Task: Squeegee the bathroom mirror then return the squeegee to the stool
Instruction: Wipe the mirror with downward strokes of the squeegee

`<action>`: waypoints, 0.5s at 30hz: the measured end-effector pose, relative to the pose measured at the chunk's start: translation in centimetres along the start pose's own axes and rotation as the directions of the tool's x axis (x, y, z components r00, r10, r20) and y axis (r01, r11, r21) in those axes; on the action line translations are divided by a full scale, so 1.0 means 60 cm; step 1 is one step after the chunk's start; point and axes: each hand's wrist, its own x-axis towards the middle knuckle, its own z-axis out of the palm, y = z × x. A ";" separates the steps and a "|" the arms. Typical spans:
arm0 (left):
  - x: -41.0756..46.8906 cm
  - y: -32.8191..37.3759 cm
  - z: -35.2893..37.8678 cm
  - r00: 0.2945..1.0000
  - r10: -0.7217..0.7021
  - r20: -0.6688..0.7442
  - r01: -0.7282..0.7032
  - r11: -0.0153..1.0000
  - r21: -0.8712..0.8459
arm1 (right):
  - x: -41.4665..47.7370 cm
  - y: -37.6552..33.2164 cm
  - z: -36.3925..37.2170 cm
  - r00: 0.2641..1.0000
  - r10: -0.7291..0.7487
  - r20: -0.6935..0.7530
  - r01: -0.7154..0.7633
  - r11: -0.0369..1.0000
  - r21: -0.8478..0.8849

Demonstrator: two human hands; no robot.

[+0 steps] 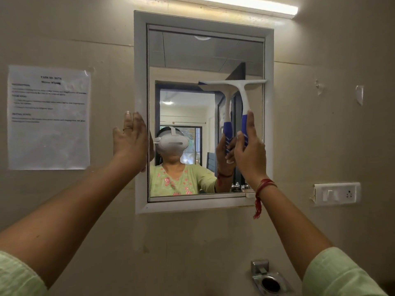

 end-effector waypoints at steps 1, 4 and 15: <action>0.000 0.000 -0.001 1.000 -0.001 -0.002 0.001 1.000 -0.006 | -0.009 0.002 -0.001 1.000 -0.003 0.001 0.003 1.000 -0.004; -0.002 0.000 -0.003 1.000 0.005 -0.001 -0.005 1.000 -0.006 | -0.036 0.009 -0.005 1.000 0.008 0.021 -0.008 1.000 -0.009; -0.006 0.002 -0.009 1.000 0.001 0.008 -0.001 0.999 -0.041 | -0.116 0.021 -0.024 0.996 0.047 0.077 -0.045 0.999 -0.032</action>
